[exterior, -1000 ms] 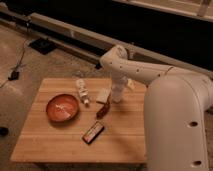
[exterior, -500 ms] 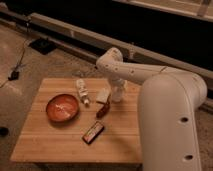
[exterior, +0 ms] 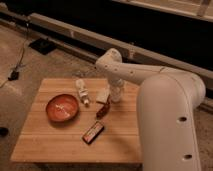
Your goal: Place the ceramic cup in the ceramic bowl
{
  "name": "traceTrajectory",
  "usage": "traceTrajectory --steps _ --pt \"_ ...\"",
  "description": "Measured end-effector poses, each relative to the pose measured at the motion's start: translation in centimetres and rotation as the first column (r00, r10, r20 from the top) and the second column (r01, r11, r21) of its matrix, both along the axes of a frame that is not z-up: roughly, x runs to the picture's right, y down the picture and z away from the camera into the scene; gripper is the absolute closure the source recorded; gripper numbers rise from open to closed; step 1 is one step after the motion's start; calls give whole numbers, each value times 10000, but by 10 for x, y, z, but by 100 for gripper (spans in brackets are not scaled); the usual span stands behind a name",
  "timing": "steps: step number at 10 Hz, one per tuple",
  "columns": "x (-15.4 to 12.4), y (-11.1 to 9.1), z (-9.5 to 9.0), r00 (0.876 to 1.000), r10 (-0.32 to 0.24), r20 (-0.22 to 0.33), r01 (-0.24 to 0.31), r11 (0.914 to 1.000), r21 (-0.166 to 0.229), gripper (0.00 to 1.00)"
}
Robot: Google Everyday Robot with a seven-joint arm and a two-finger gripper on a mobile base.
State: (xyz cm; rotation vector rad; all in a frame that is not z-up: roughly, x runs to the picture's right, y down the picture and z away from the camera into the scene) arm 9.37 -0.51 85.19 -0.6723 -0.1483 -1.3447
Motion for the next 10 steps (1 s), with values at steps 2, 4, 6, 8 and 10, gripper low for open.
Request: traceTrajectory --steps 2,4,6,8,10 --pt "-19 -11 -16 9993 -297 237 302 9994 -194 100" --pt "-60 -23 -32 9950 -811 580 838 9955 -452 100" --pt "-106 -30 -44 9842 -1485 966 1557 9852 -717 100" --pt "-134 -38 -49 9720 -2012 1215 2125 9732 -883 100" --pt "-156 -36 -50 9668 -2136 1405 2279 9690 -949 100"
